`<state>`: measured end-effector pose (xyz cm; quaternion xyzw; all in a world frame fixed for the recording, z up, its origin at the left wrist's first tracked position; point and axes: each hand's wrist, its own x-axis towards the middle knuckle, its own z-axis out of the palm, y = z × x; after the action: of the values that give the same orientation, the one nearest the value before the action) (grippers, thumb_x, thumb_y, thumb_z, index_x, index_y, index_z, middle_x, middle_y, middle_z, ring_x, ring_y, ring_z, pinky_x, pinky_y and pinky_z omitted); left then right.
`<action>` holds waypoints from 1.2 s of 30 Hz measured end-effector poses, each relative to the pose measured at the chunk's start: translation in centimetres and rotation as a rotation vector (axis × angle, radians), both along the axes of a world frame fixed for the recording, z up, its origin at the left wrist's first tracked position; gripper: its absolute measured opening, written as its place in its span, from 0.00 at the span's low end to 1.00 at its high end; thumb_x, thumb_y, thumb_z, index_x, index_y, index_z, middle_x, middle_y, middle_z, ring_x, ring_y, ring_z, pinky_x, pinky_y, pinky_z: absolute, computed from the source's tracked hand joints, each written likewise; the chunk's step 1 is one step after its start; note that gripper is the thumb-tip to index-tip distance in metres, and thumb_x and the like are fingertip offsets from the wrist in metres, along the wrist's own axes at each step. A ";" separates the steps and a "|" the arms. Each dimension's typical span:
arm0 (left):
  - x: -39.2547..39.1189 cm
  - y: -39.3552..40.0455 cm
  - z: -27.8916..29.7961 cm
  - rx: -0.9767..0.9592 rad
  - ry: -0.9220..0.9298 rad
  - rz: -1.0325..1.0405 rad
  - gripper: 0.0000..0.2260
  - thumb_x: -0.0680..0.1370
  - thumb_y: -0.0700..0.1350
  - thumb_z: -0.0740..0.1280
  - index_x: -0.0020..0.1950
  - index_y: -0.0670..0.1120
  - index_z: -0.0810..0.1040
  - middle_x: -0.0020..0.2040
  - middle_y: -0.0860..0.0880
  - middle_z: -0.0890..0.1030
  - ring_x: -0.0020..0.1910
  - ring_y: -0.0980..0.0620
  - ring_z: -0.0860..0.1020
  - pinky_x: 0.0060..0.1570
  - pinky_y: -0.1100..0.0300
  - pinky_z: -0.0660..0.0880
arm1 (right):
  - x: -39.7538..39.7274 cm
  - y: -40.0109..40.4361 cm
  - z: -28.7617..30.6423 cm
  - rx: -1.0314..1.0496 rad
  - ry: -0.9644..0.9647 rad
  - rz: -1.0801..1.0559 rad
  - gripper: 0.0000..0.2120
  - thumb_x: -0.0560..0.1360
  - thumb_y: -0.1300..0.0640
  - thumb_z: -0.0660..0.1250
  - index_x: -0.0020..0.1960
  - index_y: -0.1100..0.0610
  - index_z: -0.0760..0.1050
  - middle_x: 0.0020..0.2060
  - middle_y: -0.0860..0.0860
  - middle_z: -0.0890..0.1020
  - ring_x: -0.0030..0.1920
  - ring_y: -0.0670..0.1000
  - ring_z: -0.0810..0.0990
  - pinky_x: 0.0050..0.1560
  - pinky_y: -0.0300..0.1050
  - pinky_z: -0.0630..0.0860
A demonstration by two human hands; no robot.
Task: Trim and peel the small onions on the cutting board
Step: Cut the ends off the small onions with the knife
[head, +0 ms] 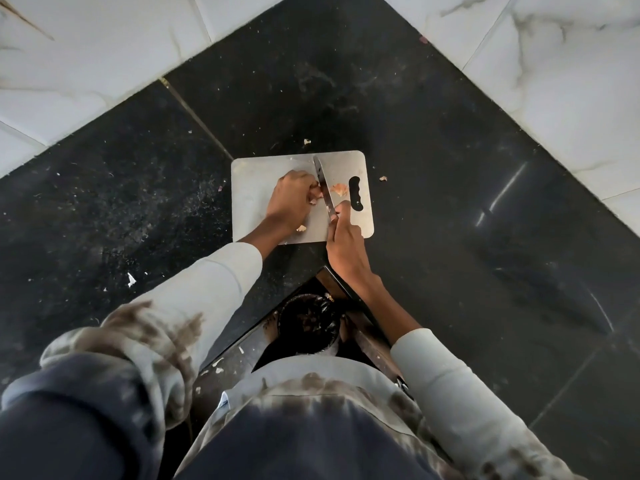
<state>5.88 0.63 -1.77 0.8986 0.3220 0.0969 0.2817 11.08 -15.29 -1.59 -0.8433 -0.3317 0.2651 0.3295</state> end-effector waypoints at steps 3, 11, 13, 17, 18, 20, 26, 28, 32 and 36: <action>0.1 0.4 -0.4 -0.001 -0.006 -0.016 0.07 0.80 0.34 0.70 0.48 0.44 0.86 0.49 0.47 0.84 0.50 0.51 0.79 0.56 0.57 0.78 | 0.1 0.3 -0.5 0.022 -0.005 -0.012 0.06 0.88 0.61 0.52 0.64 0.56 0.61 0.32 0.55 0.77 0.28 0.55 0.75 0.27 0.47 0.67; 0.0 1.0 -0.2 0.044 -0.009 -0.078 0.07 0.78 0.35 0.69 0.45 0.45 0.84 0.46 0.48 0.83 0.47 0.50 0.79 0.53 0.53 0.80 | 0.4 2.1 -1.3 -0.045 -0.086 -0.014 0.13 0.86 0.65 0.54 0.69 0.60 0.65 0.28 0.49 0.72 0.26 0.54 0.74 0.28 0.52 0.68; 0.0 1.0 -0.3 0.040 -0.011 -0.095 0.07 0.79 0.34 0.70 0.47 0.44 0.85 0.47 0.47 0.84 0.47 0.51 0.79 0.53 0.55 0.80 | 1.0 2.5 -0.8 -0.084 -0.119 0.011 0.13 0.87 0.63 0.54 0.71 0.60 0.65 0.30 0.49 0.74 0.27 0.51 0.74 0.30 0.53 0.69; 0.0 1.0 -0.7 0.039 -0.032 -0.080 0.06 0.80 0.34 0.70 0.49 0.43 0.85 0.48 0.46 0.84 0.47 0.52 0.78 0.53 0.60 0.78 | 0.7 2.2 -0.5 -0.142 -0.159 0.014 0.12 0.87 0.61 0.54 0.69 0.59 0.64 0.32 0.52 0.74 0.29 0.53 0.73 0.32 0.53 0.66; -0.1 0.9 -0.8 0.046 -0.032 -0.074 0.06 0.80 0.34 0.70 0.49 0.43 0.85 0.48 0.46 0.84 0.47 0.52 0.79 0.54 0.59 0.78 | 0.6 2.1 -0.5 -0.148 -0.155 0.017 0.11 0.86 0.61 0.54 0.69 0.59 0.64 0.32 0.52 0.74 0.29 0.54 0.73 0.32 0.52 0.66; -0.1 0.8 -0.7 0.047 -0.028 -0.074 0.07 0.79 0.34 0.70 0.48 0.43 0.85 0.48 0.47 0.84 0.48 0.50 0.80 0.55 0.57 0.78 | 0.5 2.2 -0.6 -0.150 -0.152 0.022 0.12 0.86 0.61 0.53 0.69 0.58 0.64 0.32 0.53 0.75 0.29 0.55 0.74 0.31 0.53 0.67; -0.1 1.0 -0.9 0.007 -0.011 -0.041 0.09 0.76 0.33 0.68 0.41 0.46 0.81 0.43 0.50 0.82 0.44 0.51 0.78 0.50 0.51 0.80 | 0.0 2.8 -1.5 -0.190 -0.194 0.019 0.11 0.86 0.61 0.54 0.68 0.58 0.64 0.32 0.52 0.75 0.30 0.56 0.74 0.33 0.56 0.70; 0.0 1.0 -1.3 -0.009 -0.008 -0.007 0.10 0.76 0.33 0.68 0.40 0.47 0.81 0.42 0.51 0.81 0.43 0.51 0.78 0.48 0.52 0.80 | -0.6 1.7 -1.9 -0.221 -0.218 0.009 0.09 0.87 0.60 0.55 0.66 0.56 0.64 0.34 0.53 0.77 0.32 0.59 0.77 0.34 0.59 0.75; -0.1 1.0 -1.7 0.004 -0.015 0.005 0.09 0.75 0.34 0.69 0.42 0.47 0.80 0.43 0.51 0.81 0.44 0.50 0.78 0.48 0.51 0.80 | -0.9 2.7 -1.9 -0.249 -0.231 -0.015 0.12 0.87 0.60 0.55 0.70 0.56 0.64 0.40 0.57 0.80 0.39 0.63 0.79 0.37 0.59 0.72; -0.1 1.2 -2.1 0.019 0.010 0.018 0.07 0.75 0.35 0.70 0.44 0.46 0.81 0.44 0.50 0.82 0.46 0.49 0.79 0.50 0.49 0.80 | -1.4 2.9 -1.6 -0.290 -0.243 -0.018 0.13 0.87 0.59 0.54 0.71 0.56 0.63 0.42 0.57 0.80 0.40 0.63 0.80 0.38 0.58 0.71</action>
<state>5.75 1.79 -3.82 0.8990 0.3305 0.0978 0.2704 9.67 -12.35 -3.22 -0.9106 -0.3198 0.2034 0.1645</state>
